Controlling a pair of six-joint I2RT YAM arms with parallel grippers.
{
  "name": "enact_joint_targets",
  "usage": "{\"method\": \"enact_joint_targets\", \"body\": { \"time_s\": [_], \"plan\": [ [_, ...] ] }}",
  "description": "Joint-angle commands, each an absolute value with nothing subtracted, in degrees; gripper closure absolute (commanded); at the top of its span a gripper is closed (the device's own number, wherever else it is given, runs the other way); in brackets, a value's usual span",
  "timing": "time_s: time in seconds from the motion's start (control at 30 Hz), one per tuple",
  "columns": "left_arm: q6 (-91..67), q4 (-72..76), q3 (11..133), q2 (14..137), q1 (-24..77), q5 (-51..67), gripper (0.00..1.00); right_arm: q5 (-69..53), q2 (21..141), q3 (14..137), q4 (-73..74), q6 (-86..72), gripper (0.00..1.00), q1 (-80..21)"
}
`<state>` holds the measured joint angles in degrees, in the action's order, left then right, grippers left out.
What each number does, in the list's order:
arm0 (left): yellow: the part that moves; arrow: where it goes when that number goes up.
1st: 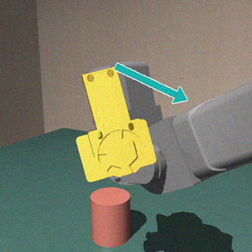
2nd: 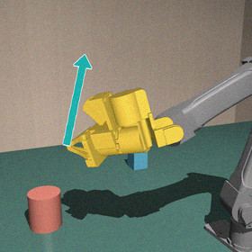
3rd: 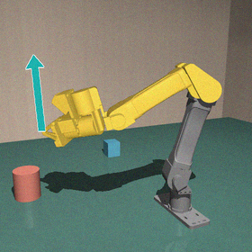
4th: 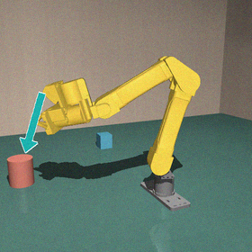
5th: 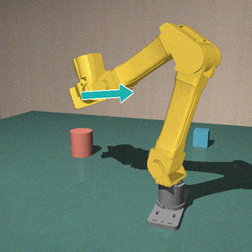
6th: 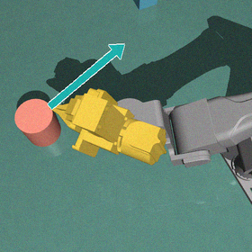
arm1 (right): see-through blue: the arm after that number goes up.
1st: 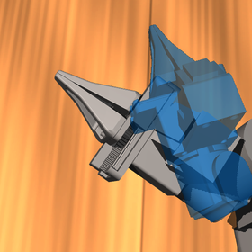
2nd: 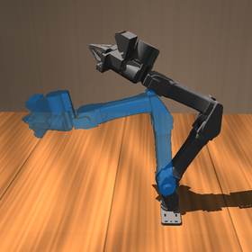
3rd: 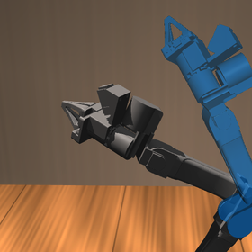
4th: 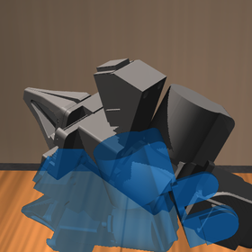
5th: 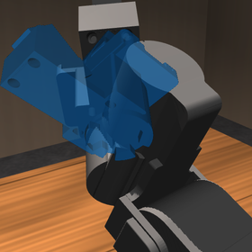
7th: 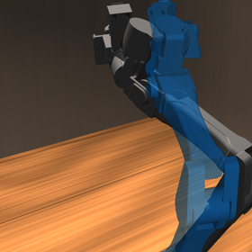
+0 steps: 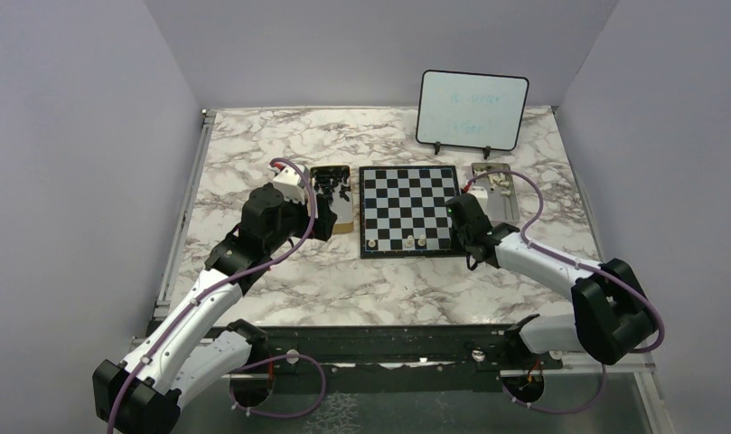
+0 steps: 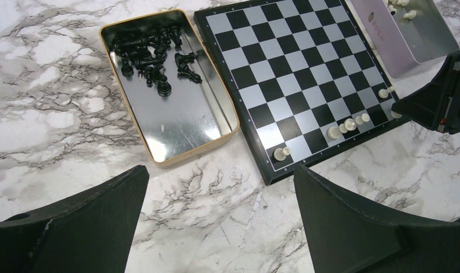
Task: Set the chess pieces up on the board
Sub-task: Place the chess piece on the chessboard.
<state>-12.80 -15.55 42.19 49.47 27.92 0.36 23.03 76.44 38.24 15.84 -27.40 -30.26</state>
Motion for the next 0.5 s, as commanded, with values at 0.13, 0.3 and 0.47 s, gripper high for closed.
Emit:
{"method": "enact_joint_targets", "body": {
  "time_s": [0.13,0.3,0.47],
  "plan": [
    [-12.39,-14.85,42.10,49.19,28.03,-0.08,0.01,21.98,77.98,38.92,13.83,-27.06,0.85,-29.89],
    [-12.39,-14.85,42.10,49.18,28.04,-0.09,0.01,21.97,78.43,39.21,13.44,-27.16,0.85,-29.80],
    [-12.32,-14.85,42.03,48.98,28.05,-0.05,0.01,21.67,79.27,39.56,13.59,-27.24,0.85,-29.45]
  ]
}}
